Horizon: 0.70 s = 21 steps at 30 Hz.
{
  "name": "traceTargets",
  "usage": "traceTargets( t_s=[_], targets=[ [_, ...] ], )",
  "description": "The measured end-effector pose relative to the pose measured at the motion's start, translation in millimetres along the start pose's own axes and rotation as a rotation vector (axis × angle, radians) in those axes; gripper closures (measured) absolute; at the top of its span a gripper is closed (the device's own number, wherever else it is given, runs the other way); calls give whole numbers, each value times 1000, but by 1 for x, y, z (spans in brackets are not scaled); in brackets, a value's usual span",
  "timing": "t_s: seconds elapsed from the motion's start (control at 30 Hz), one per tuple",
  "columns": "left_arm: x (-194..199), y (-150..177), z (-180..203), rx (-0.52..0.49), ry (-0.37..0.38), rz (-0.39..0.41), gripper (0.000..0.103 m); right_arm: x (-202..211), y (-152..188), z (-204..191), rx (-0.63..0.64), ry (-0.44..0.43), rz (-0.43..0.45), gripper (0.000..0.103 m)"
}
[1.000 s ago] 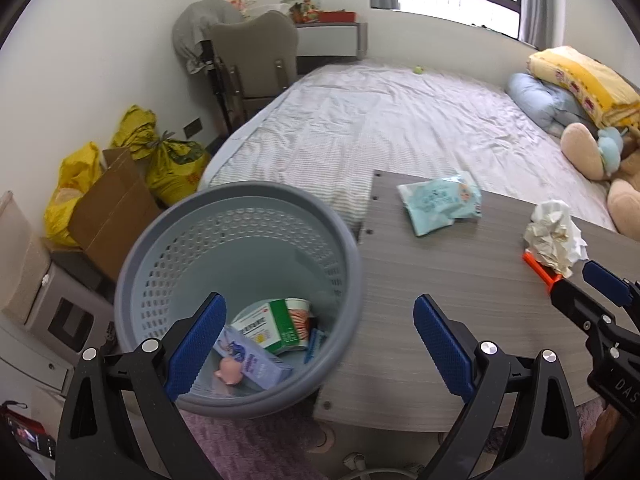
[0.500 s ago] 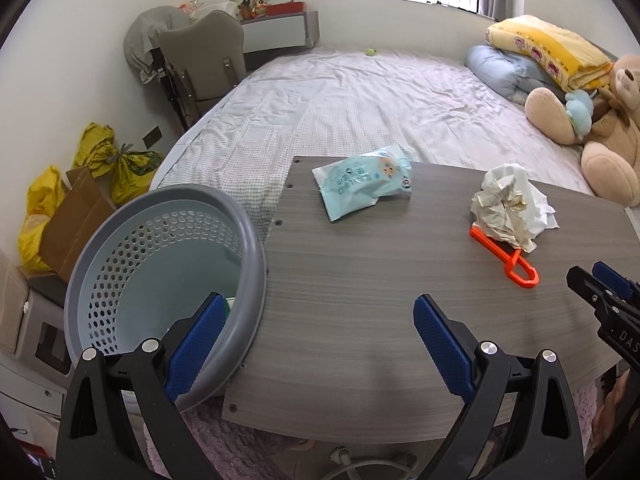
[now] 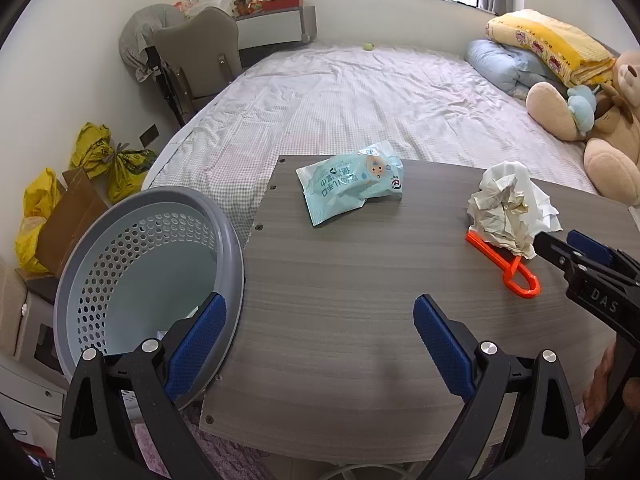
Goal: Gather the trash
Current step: 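Move both grippers back over the table toward the white cloth, then grasp the white cloth with the right gripper while the left gripper grasps the crumpled paper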
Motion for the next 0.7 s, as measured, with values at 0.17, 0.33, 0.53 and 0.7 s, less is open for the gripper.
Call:
traceTargets(
  t_s=[0.17,0.33,0.53,0.7],
  targets=[
    [-5,0,1,3,1,-7,10,-9,-12,12,-12,16,12,36],
    [-9,-2,5,5,10,-9,10,-11,-20,34,-5,59,21,36],
    [-10,-3,13,-6,22,-6,10,-28,-29,55,-22,73,1,36],
    [-10,-4,16,-14,20,-6,10,-44,-39,52,-42,36,-10,36]
  ],
)
Point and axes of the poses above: each gripper's, at about its wrist camera, not at the fingertips, and x roughly against the way its jaws point, z to its right, y to its underside, the point moved 10 cm from there along -x, roughly the way its jaws point, and after that the axes turned 15 degrees about z, right-handed, at the moved point
